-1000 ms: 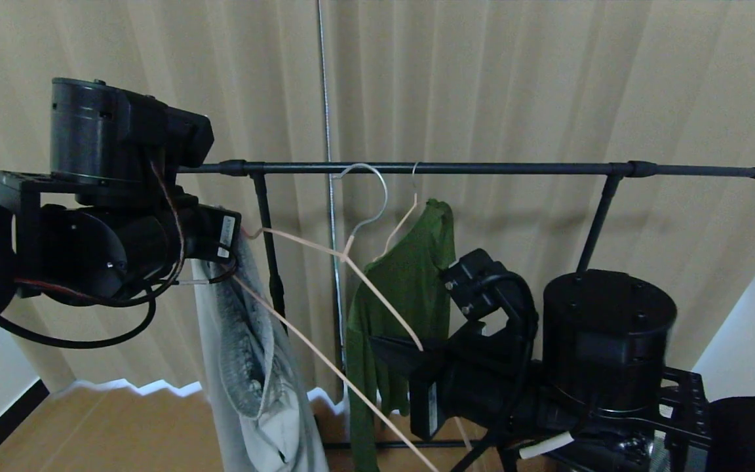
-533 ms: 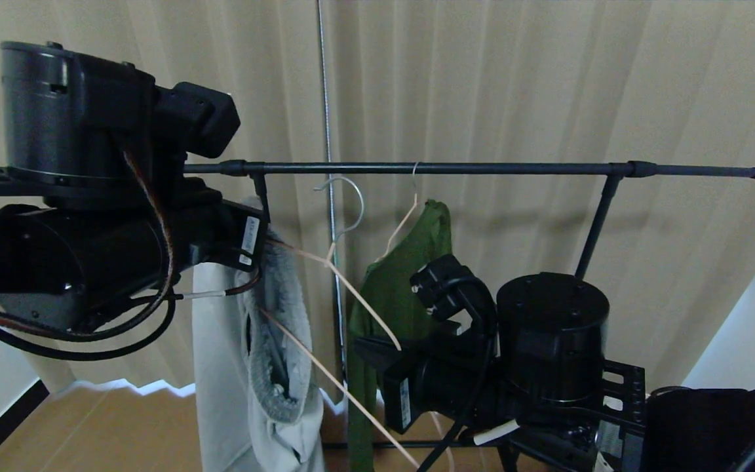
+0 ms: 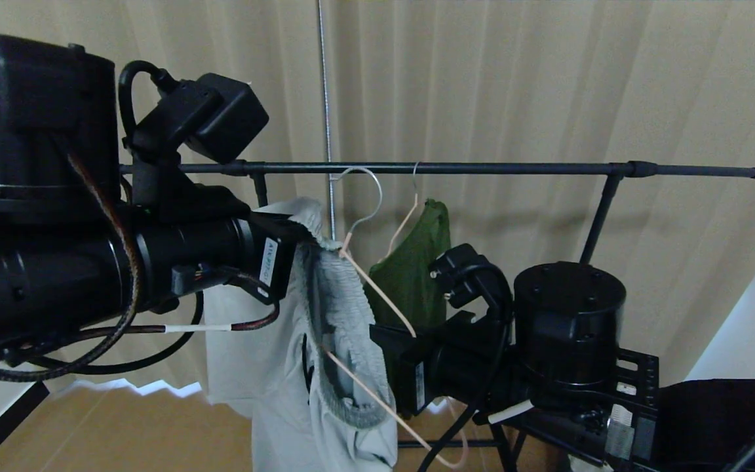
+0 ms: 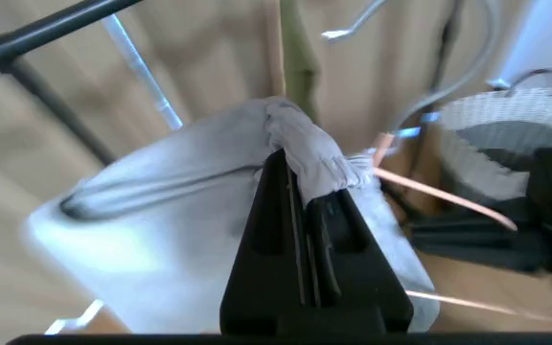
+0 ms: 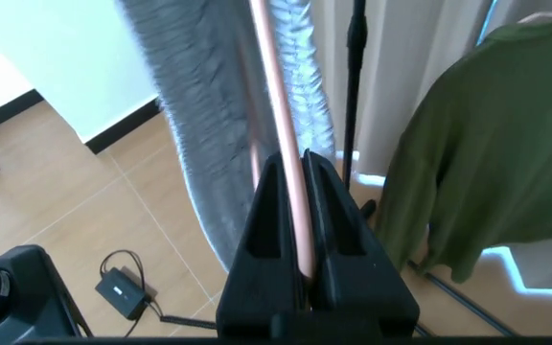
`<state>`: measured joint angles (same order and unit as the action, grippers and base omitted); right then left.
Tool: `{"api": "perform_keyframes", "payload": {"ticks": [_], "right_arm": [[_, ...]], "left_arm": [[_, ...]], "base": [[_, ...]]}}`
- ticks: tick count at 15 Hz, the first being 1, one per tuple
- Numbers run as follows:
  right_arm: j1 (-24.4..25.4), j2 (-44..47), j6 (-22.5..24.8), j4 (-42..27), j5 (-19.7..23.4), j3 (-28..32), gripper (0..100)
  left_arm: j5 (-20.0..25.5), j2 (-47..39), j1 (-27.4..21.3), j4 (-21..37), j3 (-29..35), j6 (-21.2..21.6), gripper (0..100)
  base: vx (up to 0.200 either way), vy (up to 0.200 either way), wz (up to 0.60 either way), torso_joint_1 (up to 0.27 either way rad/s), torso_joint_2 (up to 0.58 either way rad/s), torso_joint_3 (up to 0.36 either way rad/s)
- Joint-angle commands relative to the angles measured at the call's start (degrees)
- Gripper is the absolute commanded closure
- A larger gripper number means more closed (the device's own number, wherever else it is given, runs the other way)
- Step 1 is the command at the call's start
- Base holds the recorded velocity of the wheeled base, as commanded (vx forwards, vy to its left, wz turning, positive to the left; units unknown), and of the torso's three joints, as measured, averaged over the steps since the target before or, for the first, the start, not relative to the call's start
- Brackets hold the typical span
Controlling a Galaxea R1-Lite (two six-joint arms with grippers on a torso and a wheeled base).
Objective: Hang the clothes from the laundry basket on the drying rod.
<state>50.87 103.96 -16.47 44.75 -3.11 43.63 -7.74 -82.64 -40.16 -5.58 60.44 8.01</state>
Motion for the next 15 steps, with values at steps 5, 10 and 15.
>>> {"api": "perform_keyframes", "payload": {"ticks": [5, 10, 15], "right_arm": [[-0.9, -4.6, 0.2, 0.2, 0.2, -2.2, 100], [-0.9, -6.3, 0.4, 0.2, 0.4, -2.1, 100], [-0.9, -7.5, 1.1, 0.2, 0.4, -2.0, 100]], "left_arm": [[1.0, 1.8, -0.4, -4.3, -6.7, 3.8, 100], [0.9, 2.8, -0.7, -4.4, -8.9, 4.0, 100], [1.1, 3.3, -2.9, -4.4, -9.1, 3.9, 0]], "base": [[0.0, 0.0, 0.0, 0.0, 0.0, 0.0], [0.0, 0.0, 0.0, 0.0, 0.0, 0.0], [0.0, 0.0, 0.0, 0.0, 0.0, 0.0]]}}
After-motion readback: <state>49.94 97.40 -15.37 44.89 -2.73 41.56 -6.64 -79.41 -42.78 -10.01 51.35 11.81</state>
